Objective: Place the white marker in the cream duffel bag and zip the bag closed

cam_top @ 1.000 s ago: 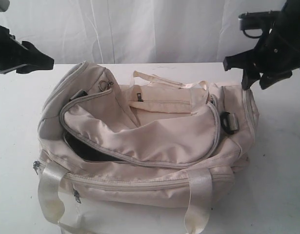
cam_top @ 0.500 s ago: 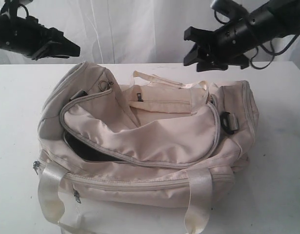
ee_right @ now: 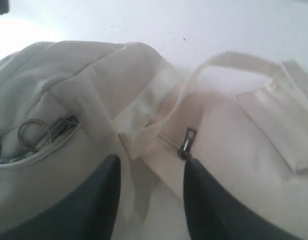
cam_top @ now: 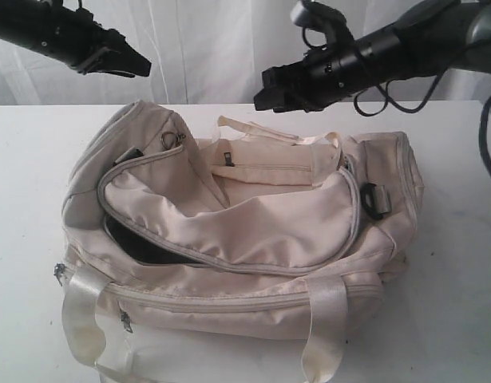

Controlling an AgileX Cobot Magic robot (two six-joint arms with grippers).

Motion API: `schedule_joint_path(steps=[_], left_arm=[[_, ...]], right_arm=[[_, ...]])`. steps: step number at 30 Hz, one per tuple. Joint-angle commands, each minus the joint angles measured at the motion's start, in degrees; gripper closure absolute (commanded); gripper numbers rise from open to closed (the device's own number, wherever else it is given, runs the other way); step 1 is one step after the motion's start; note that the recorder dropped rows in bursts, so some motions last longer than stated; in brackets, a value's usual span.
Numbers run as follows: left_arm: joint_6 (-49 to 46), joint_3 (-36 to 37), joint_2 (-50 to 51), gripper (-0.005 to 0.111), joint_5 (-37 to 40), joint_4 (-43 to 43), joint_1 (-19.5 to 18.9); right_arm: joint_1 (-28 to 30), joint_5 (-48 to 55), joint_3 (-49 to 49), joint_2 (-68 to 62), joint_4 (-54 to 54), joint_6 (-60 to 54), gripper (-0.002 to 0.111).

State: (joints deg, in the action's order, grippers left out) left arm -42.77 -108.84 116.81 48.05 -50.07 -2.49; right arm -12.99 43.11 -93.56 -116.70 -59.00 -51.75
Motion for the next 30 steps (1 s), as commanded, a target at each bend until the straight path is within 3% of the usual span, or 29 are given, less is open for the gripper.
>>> schedule_joint_path(steps=[1, 12, 22, 27, 30], left_arm=[[-3.93, -6.75, 5.38, 0.062, 10.21, -0.50, 0.75], [1.29, -12.65, 10.89, 0.062, 12.57, 2.71, 1.31], [0.57, -14.02, 11.75, 0.062, 21.74, 8.04, 2.54], [1.11, -14.16, 11.75, 0.062, 12.88, 5.53, 2.54], [1.81, -15.80, 11.61, 0.062, 9.64, 1.32, 2.54]], right_arm=[[-4.33, -3.83, -0.55, -1.74, 0.61, -14.14, 0.069], [-12.08, -21.85, -0.58, -4.32, 0.25, -14.18, 0.069], [-15.45, -24.88, -0.68, -7.93, 0.25, -10.53, 0.069], [-15.45, -26.99, -0.68, -6.71, 0.70, -10.65, 0.069], [-15.07, -29.46, -0.68, -5.55, 0.80, -4.81, 0.070]])
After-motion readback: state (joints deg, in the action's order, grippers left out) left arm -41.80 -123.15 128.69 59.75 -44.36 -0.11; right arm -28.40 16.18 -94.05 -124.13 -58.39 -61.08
